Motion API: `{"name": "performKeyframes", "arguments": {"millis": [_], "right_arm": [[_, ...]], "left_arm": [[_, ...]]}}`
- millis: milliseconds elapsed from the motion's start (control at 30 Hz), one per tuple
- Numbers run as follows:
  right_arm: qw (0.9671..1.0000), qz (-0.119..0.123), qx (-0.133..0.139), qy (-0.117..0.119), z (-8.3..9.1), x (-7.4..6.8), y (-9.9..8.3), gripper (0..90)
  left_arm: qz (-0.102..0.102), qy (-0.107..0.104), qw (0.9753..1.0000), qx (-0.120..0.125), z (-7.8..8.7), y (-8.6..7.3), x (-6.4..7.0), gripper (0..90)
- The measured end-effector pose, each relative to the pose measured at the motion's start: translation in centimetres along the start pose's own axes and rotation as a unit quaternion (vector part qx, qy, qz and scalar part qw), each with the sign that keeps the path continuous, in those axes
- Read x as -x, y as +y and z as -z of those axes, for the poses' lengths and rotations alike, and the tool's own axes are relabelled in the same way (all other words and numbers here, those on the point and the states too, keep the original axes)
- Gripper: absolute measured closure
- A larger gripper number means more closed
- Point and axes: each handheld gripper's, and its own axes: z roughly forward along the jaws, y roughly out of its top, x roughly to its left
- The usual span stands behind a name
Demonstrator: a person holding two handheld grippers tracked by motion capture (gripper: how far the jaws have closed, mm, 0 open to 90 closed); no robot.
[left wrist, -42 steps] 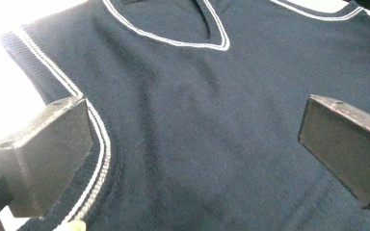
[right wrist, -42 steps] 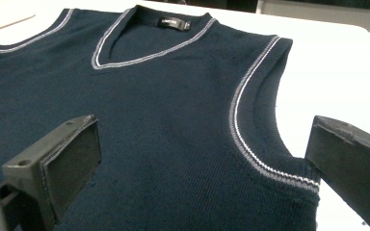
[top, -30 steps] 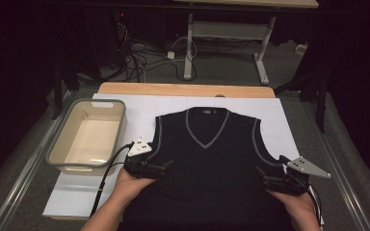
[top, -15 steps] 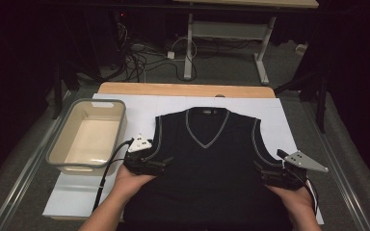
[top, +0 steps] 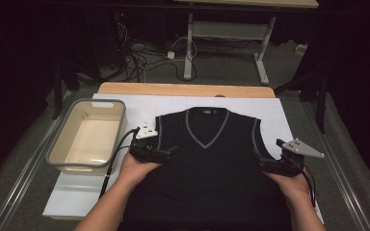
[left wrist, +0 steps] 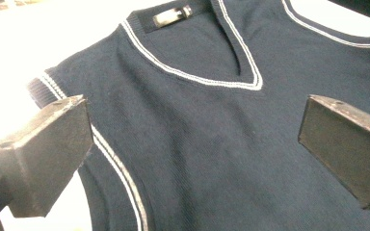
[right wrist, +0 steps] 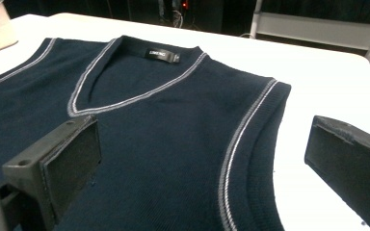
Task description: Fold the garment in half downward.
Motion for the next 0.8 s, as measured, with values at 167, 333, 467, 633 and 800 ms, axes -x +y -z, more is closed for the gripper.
{"name": "performKeyframes", "arguments": {"millis": [167, 333, 467, 633, 800], "right_arm": [[0.9995, 0.007, -0.029, -0.006, -1.6, 1.0, 0.5, 9.5], [0.9976, -0.011, -0.068, -0.011, -3.8, 2.2, 0.4, 22.6], [0.9940, -0.005, -0.107, -0.023, -5.7, 3.0, 0.4, 29.0], [0.9875, -0.036, -0.150, -0.032, -7.0, 4.6, -0.3, 32.2], [0.9828, -0.036, -0.177, -0.040, -7.4, 4.6, -0.7, 31.8]], "left_arm": [[0.020, 0.017, 0.9995, -0.020, -1.5, 0.4, -1.7, 0.0], [0.024, 0.050, 0.9967, -0.060, -2.9, -0.4, -3.1, 0.0], [0.049, 0.074, 0.9931, -0.077, -3.7, -0.8, -4.4, 3.7], [0.057, 0.080, 0.9896, -0.106, -4.9, -1.4, -5.0, 9.0], [0.052, 0.090, 0.9852, -0.136, -5.4, -1.5, -4.9, 15.2]]}}
